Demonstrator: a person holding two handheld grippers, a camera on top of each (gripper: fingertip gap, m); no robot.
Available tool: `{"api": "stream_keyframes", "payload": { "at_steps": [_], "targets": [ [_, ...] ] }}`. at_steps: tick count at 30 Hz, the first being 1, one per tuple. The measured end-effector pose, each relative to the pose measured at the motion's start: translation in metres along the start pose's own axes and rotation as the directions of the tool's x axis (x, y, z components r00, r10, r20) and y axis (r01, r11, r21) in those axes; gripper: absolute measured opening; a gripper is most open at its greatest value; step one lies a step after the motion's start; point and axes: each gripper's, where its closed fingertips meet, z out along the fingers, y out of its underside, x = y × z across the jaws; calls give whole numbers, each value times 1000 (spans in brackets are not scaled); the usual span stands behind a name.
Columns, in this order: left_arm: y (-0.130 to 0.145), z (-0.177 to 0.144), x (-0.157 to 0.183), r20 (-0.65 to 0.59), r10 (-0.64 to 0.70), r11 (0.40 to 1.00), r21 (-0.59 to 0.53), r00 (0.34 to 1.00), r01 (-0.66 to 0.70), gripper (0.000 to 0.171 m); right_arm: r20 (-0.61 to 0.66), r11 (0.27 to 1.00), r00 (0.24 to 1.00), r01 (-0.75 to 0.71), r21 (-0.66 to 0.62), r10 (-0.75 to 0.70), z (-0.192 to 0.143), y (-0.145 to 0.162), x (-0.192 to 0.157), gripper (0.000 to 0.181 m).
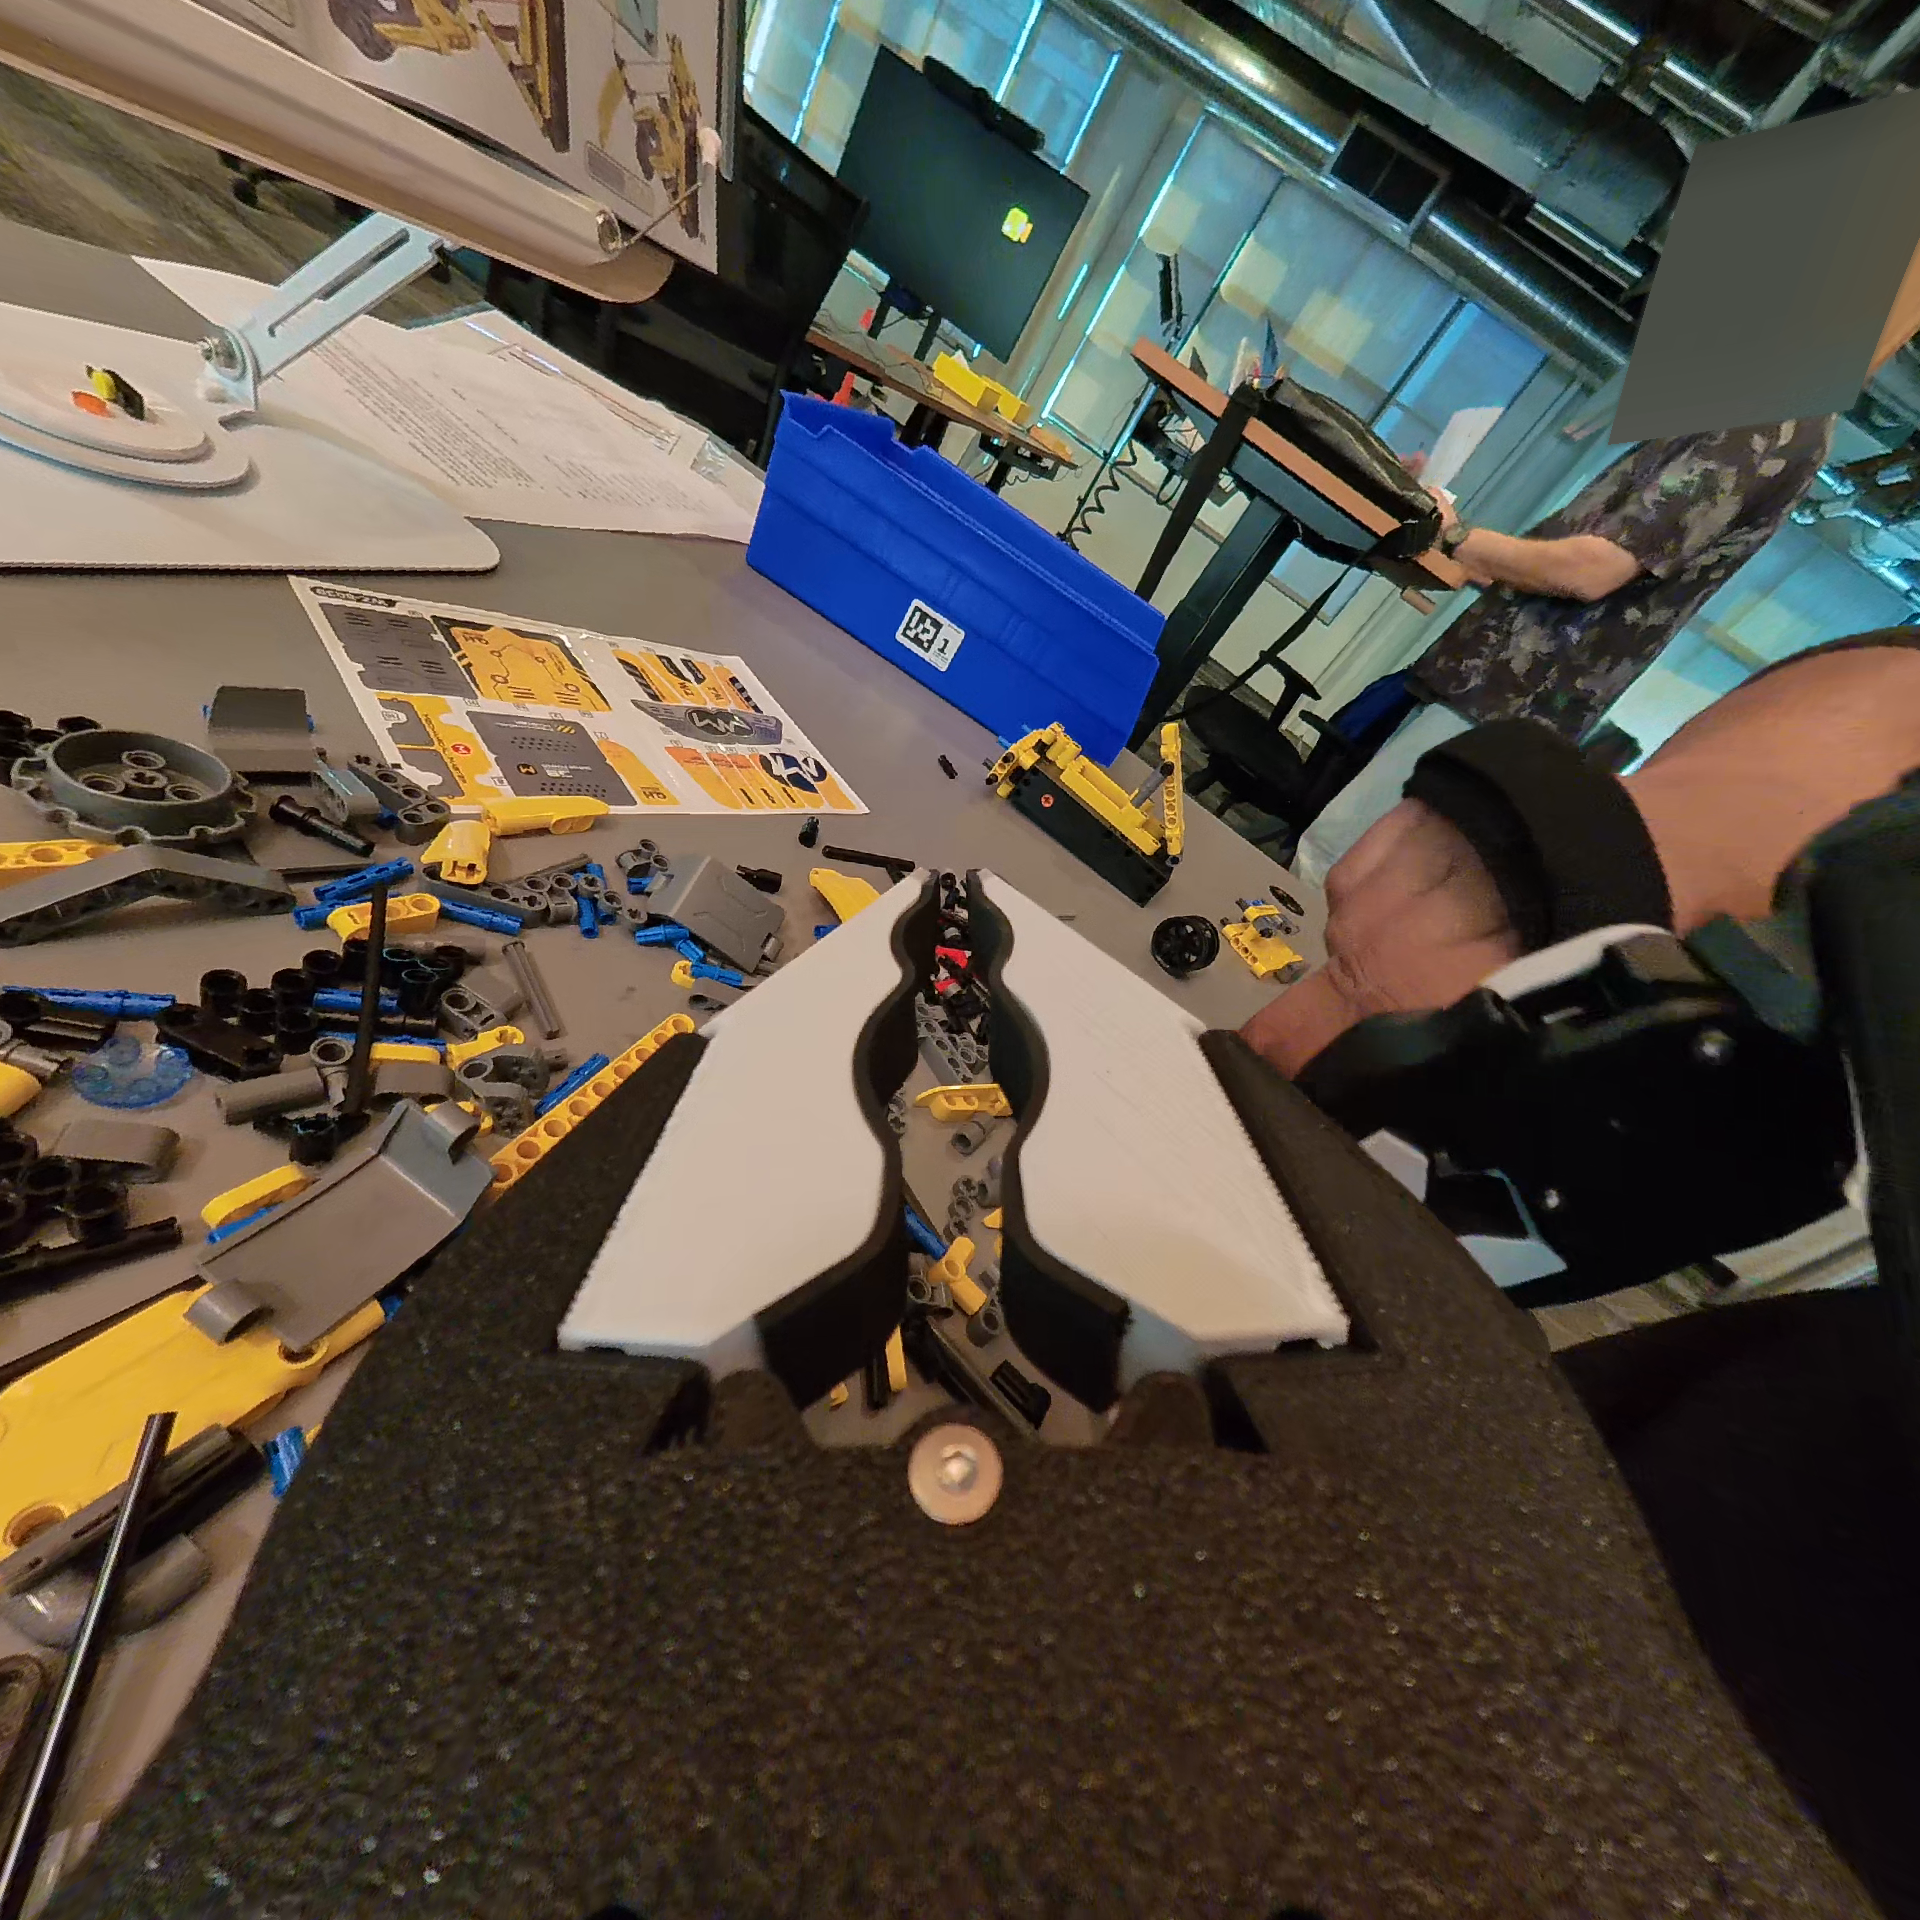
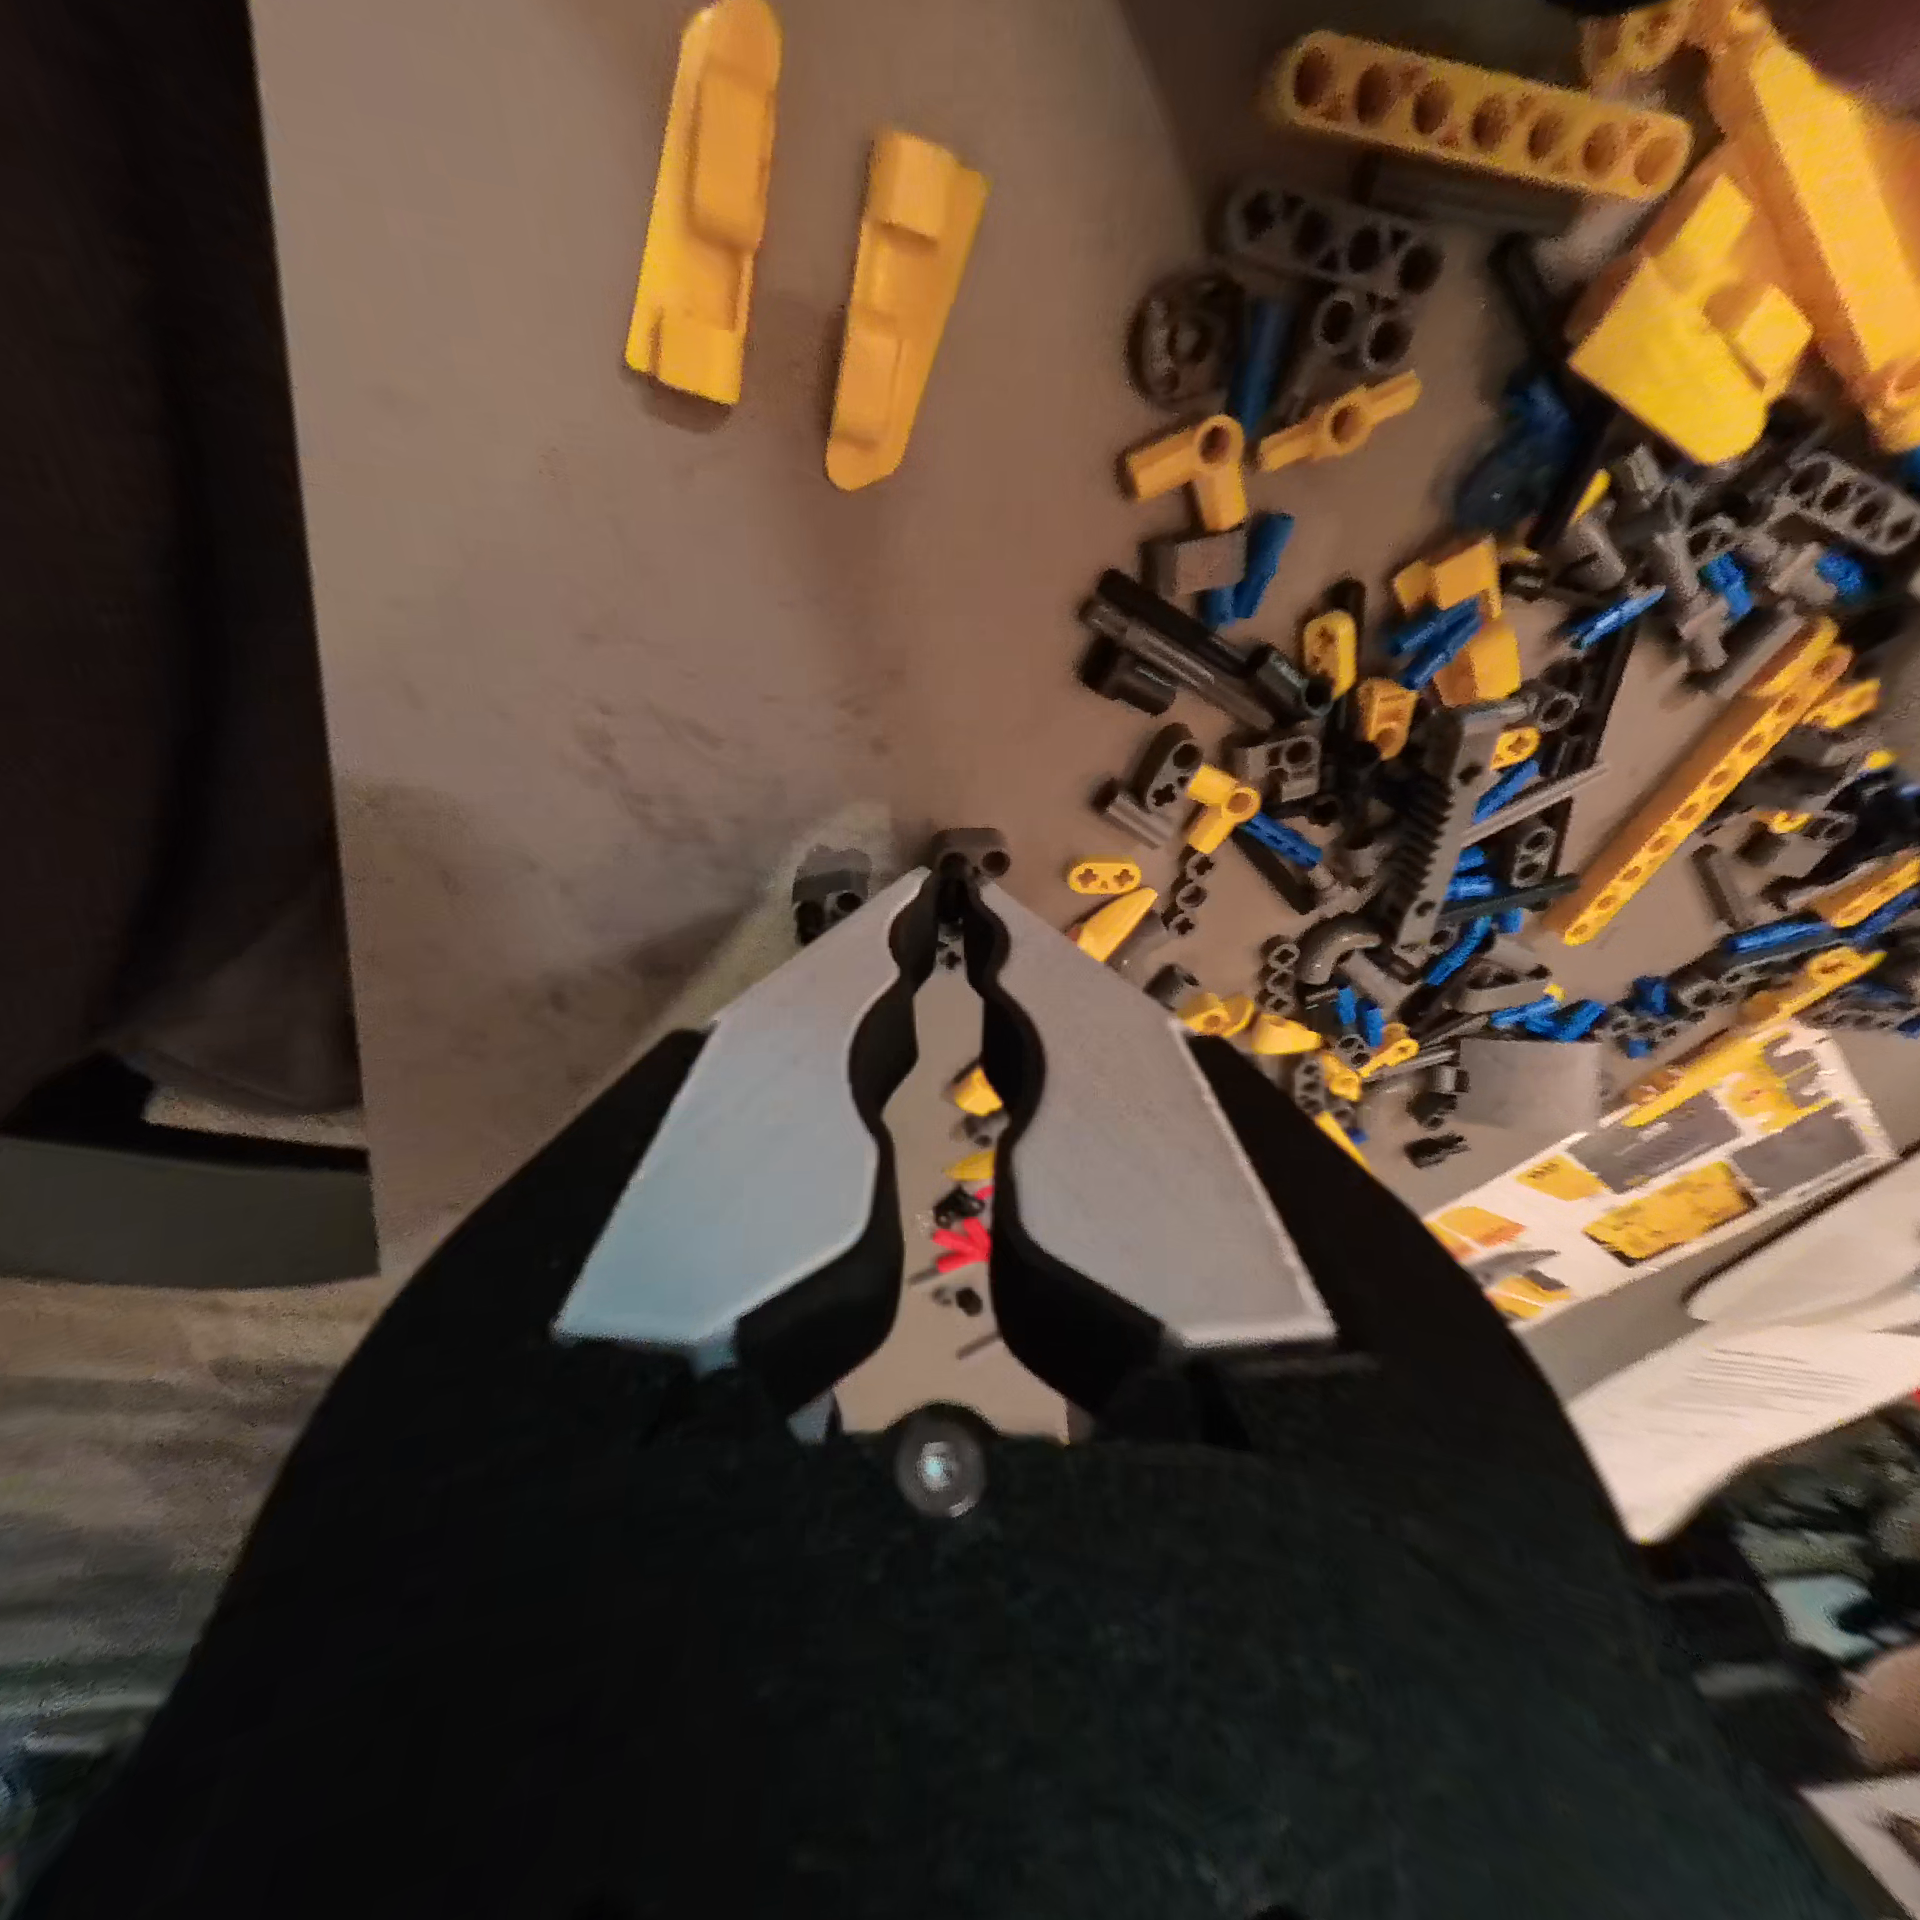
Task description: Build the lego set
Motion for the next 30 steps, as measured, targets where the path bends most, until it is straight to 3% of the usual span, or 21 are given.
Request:
{"api": "stream_keyframes", "payload": {
  "at_steps": [4, 13, 22, 26, 30],
  "targets": [
    [-1, 0, 0, 0, 1, 1000, 3, 1000, -1, 4, 13, 995, 997, 77, -70, -76, 0, -1, 1, 2],
    [-1, -1, 0, -1, -1, 1000, 3, 1000, 1, 4, 187, 987, 978, 115, -112, -93, 1, 0, 1, 1],
    [-3, -4, -5, 25, -15, 1000, 15, 1000, 15, 4, 264, 972, 960, 145, -182, -94, 3, 1, 0, 0],
    [-3, -4, -6, 27, -23, 1000, 13, 999, 22, 4, 242, 983, 967, 115, -142, -78, 1, -1, 1, 1],
    [-5, -5, -7, 34, -28, 999, 24, 999, 27, 4, 201, 1000, 980, -12, 22, 8, -11, -10, 3, 2]
  ]
}}
